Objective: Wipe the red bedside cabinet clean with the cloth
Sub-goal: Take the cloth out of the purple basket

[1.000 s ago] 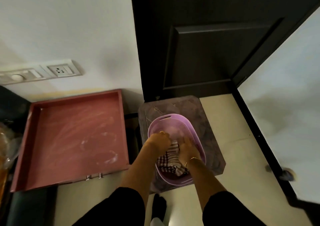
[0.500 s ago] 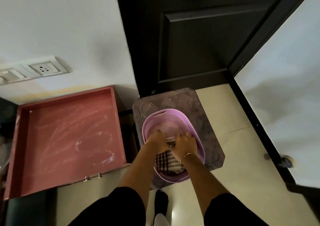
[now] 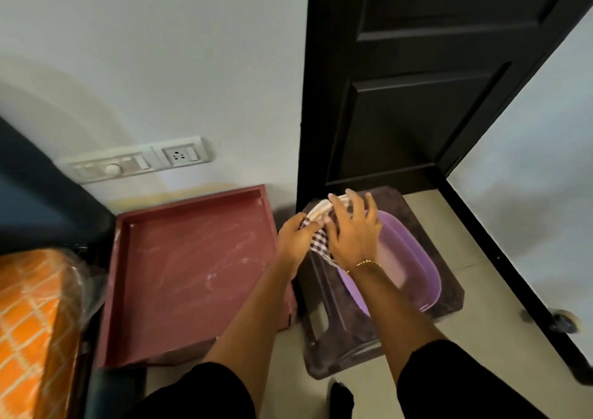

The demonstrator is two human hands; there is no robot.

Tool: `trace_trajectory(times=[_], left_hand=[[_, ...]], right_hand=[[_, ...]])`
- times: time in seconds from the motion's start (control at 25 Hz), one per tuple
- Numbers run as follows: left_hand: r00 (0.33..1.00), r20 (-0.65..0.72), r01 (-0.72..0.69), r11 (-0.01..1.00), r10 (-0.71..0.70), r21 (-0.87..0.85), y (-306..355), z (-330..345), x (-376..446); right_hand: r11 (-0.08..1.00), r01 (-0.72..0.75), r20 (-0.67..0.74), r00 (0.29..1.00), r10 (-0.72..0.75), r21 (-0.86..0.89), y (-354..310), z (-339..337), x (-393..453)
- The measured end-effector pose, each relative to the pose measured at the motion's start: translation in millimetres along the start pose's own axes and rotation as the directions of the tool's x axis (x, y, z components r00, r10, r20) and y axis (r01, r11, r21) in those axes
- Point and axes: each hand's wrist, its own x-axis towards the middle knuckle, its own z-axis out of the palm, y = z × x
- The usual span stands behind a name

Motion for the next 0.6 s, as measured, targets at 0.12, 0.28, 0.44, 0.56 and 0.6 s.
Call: trace_trajectory(times=[0.12, 0.28, 0.44, 0.56, 0.6], left_hand=[[0.995, 0.075, 0.082, 0.982, -0.070, -0.170, -16.8, -51.2, -19.9], [0.959, 0.213, 0.252, 0.912, -0.189, -0.323, -68.4, -85.6, -29.2], [0.919, 0.334, 0.329, 0.874, -0.210, -0.356, -145.3, -94.5, -5.7], [0.995, -0.037, 0.097, 0.983, -0.093, 0.154, -200.9, -85.5, 32.6], [0.995, -0.082, -0.022, 0.903, 0.063, 0.428, -219.9, -83.0, 45.9]], right_hand=[[0.982, -0.006, 0.032, 0.999, 0.000, 0.188, -48.3, 35.0, -24.7], [0.828, -0.283, 0.263, 0.950, 0.171, 0.484, -74.3, 92.2, -55.2], [0.778, -0.358, 0.397, 0.905, 0.154, 0.515, -41.9, 149.1, -68.4], [0.963, -0.128, 0.243, 0.968, 0.069, 0.238, -3.4, 195.6, -67.6], [0.985, -0.065, 0.231, 0.972, 0.027, 0.160, 6.0, 211.3, -67.1]])
